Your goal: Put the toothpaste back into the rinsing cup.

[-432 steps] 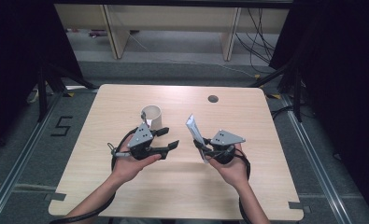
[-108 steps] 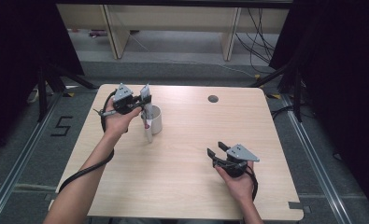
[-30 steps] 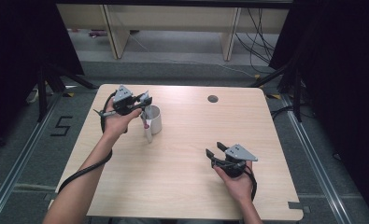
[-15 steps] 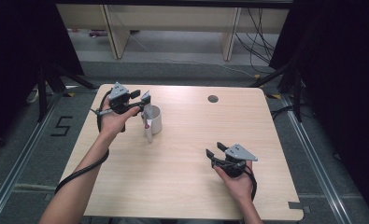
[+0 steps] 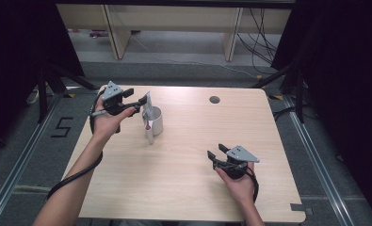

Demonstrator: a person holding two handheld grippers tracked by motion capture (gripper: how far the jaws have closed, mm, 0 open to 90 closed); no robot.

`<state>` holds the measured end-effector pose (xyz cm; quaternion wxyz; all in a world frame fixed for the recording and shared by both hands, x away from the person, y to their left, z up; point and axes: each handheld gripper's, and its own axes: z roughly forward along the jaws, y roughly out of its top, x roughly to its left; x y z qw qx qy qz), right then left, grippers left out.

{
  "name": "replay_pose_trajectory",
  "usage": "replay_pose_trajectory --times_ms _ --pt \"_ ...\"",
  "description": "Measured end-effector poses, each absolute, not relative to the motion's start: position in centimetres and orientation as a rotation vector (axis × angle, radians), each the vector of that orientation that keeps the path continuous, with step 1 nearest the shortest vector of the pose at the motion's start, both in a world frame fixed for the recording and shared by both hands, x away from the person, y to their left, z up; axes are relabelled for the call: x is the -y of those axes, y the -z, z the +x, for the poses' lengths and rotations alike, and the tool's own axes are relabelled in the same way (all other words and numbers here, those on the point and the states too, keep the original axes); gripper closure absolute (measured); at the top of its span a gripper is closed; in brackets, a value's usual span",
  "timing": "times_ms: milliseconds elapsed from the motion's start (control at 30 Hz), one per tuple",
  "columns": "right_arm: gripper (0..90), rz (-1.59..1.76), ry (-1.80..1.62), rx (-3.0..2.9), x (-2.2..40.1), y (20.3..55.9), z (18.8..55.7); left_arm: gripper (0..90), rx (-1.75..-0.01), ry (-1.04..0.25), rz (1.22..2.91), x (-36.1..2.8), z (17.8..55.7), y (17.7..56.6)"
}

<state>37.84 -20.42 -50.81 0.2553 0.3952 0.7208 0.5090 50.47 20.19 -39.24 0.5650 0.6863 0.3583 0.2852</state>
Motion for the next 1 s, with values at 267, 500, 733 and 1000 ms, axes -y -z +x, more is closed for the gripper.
replay_pose_trajectory --times_ms 267,500,733,1000 --pt "44.4 1.091 -1.387 -1.952 20.4 50.8 37.8 29.7 -0.806 -0.715 1.585 -22.2 47.6 38.2" --pt "44.2 1.052 -1.372 -1.944 20.7 50.7 38.0 29.5 -0.835 -0.716 1.574 -24.2 44.6 39.0" --pt "44.1 1.071 -1.363 -1.94 21.0 50.7 38.0 29.3 -0.873 -0.723 1.597 -26.1 41.9 41.5" --pt "44.1 1.068 -1.366 -1.943 21.0 50.6 38.0 29.3 -0.901 -0.749 1.627 -27.2 39.5 44.1"
